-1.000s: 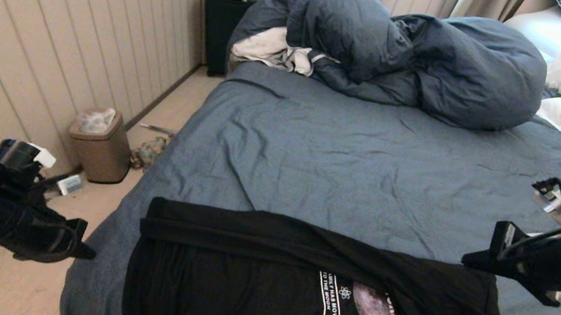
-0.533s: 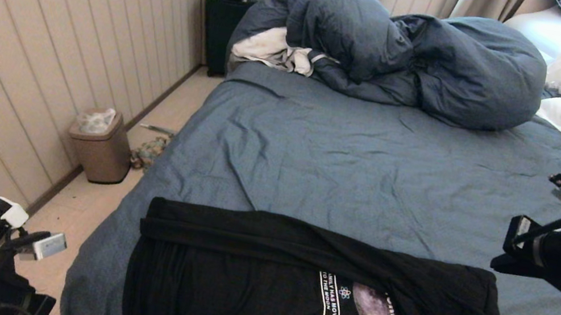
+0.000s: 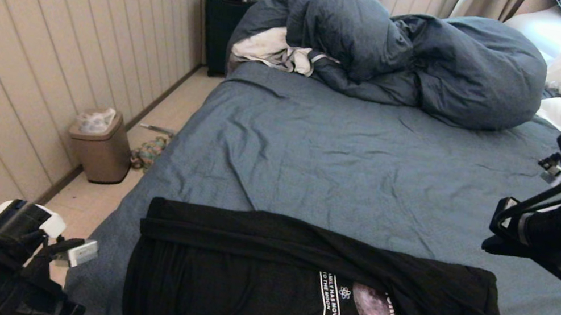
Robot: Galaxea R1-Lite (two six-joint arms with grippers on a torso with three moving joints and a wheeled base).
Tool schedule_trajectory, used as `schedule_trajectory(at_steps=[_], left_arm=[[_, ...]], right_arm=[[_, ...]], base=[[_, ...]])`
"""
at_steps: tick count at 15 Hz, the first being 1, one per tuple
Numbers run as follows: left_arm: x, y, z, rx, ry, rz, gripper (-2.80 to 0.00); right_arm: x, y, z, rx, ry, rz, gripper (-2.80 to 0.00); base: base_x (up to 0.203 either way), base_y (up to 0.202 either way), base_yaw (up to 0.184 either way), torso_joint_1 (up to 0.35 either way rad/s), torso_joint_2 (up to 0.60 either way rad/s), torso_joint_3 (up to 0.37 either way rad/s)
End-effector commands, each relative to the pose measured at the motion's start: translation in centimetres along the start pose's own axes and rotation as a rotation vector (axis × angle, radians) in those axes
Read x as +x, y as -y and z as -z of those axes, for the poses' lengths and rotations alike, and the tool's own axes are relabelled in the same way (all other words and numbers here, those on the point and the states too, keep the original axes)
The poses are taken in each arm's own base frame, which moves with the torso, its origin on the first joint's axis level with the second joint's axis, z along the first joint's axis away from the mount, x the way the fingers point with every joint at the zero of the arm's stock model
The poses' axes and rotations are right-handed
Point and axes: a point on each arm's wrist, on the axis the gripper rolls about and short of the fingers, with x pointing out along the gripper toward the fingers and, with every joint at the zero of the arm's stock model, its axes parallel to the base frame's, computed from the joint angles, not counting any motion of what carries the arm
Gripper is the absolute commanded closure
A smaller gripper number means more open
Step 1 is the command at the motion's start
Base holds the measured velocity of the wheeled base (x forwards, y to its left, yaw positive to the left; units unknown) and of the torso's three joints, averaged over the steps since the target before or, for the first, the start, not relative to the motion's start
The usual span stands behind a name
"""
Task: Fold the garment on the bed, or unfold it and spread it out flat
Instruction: Fold the black T-shirt
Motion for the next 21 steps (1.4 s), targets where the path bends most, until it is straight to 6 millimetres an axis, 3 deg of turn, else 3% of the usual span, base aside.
schedule_trajectory(at_steps=[1, 4, 7, 10, 15, 21], left_arm=[[1.6, 0.1, -1.3, -0.040, -0.041, 0.008, -2.80], [1.3, 0.2, -1.4, -0.027, -0.026, 0.007, -2.80], [2.3, 1.4, -1.9, 0.033, -0.053, 0.024, -2.80], [2.5, 1.4, -3.1, 0.085, -0.053, -0.015, -2.80], [3.4, 1.1, -3.4, 0.079, -0.106, -0.054, -2.80], [3.3, 4.4, -4.6, 0.109, -0.164, -0.024, -2.80]], right_arm=[[-0.3, -0.2, -0.4, 0.001, 0.017, -0.008, 0.00], [-1.3, -0.5, -1.3, -0.012, 0.038, -0.016, 0.00], [-1.9, -0.9, -1.6, -0.018, 0.056, -0.032, 0.00], [-3.4, -1.3, -2.5, -0.020, 0.084, -0.036, 0.00], [-5.1, -1.8, -3.1, -0.041, 0.120, -0.054, 0.00], [-6.8, -2.0, -3.5, -0.076, 0.177, -0.083, 0.00]], base=[[0.000, 0.000, 0.000, 0.000, 0.00, 0.000], [0.000, 0.000, 0.000, 0.000, 0.00, 0.000], [0.000, 0.000, 0.000, 0.000, 0.00, 0.000], [0.000, 0.000, 0.000, 0.000, 0.00, 0.000], [0.000, 0.000, 0.000, 0.000, 0.00, 0.000], [0.000, 0.000, 0.000, 0.000, 0.00, 0.000]])
